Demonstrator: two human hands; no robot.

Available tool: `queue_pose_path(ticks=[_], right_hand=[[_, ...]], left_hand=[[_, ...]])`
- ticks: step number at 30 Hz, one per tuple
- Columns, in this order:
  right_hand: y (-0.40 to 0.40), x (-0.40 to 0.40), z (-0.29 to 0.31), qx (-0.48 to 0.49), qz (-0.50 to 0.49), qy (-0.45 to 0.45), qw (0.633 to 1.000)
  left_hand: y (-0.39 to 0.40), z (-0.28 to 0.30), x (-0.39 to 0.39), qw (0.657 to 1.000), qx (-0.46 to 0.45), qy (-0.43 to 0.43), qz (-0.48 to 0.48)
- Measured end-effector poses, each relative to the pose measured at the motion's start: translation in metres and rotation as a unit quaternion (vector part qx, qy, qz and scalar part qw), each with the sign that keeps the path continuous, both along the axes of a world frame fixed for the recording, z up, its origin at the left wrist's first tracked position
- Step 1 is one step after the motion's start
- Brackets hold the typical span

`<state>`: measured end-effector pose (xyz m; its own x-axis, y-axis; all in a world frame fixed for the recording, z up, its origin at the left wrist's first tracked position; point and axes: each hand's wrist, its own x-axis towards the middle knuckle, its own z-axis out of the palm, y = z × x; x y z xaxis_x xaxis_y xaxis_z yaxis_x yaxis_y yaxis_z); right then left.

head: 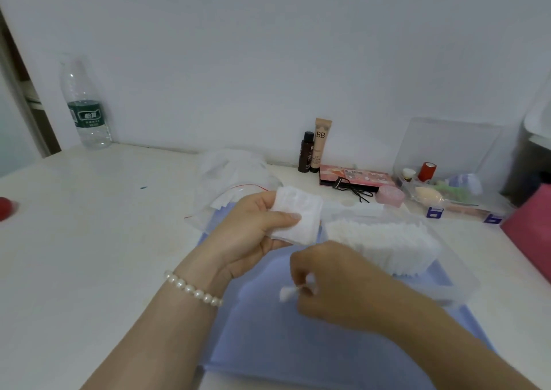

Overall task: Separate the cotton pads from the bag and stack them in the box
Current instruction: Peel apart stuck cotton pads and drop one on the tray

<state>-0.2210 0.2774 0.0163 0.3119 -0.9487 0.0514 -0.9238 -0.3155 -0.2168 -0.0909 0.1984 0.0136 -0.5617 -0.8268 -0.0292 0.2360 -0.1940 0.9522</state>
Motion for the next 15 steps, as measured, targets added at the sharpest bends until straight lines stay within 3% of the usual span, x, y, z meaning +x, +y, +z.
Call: queue_pose_path(ticks=[2, 4, 6, 10, 15], right_hand=[[0.005, -0.007, 0.024, 0.026, -0.029, -0.191, 0.981], [0.006, -0.018, 0.041, 0.035, -0.058, -0.387, 0.919], [0.003, -0.027, 0.047, 0.038, -0.096, -0.485, 0.868], [-0.006, -0.036, 0.037, 0.046, -0.133, -0.505, 0.852], [-0.01, -0.037, 0.034, 0.022, -0.13, -0.433, 0.892]], left_hand=[[0.002, -0.001, -0.004, 1.0, 0.006, 0.007, -0.005], [0.004, -0.003, -0.008, 1.0, 0.009, 0.009, -0.01], [0.007, -0.006, -0.013, 1.0, 0.013, 0.013, -0.023], [0.012, -0.009, -0.019, 0.998, 0.025, 0.035, -0.048], [0.012, -0.009, -0.02, 0.997, 0.057, 0.042, -0.035]])
